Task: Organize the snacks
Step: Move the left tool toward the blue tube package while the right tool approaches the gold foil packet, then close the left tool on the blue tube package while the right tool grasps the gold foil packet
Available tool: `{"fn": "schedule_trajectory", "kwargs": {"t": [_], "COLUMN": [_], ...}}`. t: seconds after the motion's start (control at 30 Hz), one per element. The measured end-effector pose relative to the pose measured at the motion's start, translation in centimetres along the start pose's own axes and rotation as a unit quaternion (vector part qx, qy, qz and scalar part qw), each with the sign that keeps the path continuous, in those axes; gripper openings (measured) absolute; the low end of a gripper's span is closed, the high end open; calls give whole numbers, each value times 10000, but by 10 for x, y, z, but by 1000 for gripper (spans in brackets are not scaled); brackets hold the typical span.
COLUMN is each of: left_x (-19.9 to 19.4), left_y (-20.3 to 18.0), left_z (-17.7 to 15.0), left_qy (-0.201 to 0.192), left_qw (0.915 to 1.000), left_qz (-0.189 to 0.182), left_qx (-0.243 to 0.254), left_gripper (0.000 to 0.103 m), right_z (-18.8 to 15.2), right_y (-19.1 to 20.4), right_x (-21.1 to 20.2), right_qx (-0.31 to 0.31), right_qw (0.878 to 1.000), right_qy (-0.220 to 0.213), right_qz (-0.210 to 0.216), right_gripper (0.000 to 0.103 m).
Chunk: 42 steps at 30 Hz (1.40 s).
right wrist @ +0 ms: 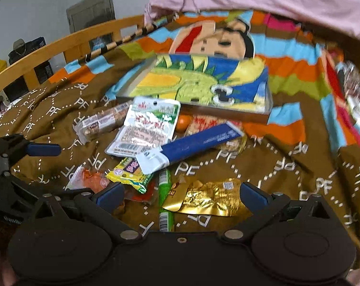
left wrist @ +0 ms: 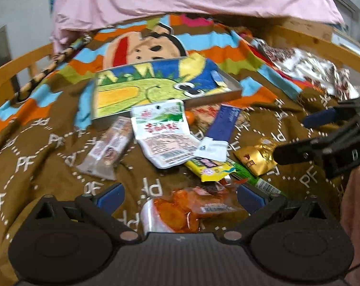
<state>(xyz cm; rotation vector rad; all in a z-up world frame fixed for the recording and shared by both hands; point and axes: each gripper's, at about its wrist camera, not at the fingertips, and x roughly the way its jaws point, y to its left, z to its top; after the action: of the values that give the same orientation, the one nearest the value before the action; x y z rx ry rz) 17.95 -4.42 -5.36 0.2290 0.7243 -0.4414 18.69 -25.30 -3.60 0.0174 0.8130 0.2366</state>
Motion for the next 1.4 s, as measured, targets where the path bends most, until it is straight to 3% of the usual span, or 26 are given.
{"fn": "schedule_trajectory", "kwargs": {"t": [0.37,0.5,0.77,1.03,1.23,1.4], "left_x": [36,46,68,100,114,122], "left_y": [-7,-6,1,-9,-21,-22], "left_z": [23,34,55,70,77,79], "left_qy": [29,-38,-96,129,393,581], "left_qw": [9989,9984,9992,9965,9950,9934], "left_qz": [-352,-380,-385,-772,-912,-983], "left_qx": [318,420,-85,-287,-45,-50], "left_gripper": [103,103,103,102,94,73], "right_z": [21,17,7,3,2,2], "right_y": [-39,-60,-75,-73,-79,-85], "right_x": [44,53,59,64,68,69], "right_qx": [621,1198,1563,1630,1817,1989], "right_qw": [9954,9865,9762,9702,9677,9669], "right_qy": [703,1099,1347,1467,1389,1235], "right_qz": [191,214,667,1028,1061,1013], "right_gripper": [102,102,102,102,97,86]}}
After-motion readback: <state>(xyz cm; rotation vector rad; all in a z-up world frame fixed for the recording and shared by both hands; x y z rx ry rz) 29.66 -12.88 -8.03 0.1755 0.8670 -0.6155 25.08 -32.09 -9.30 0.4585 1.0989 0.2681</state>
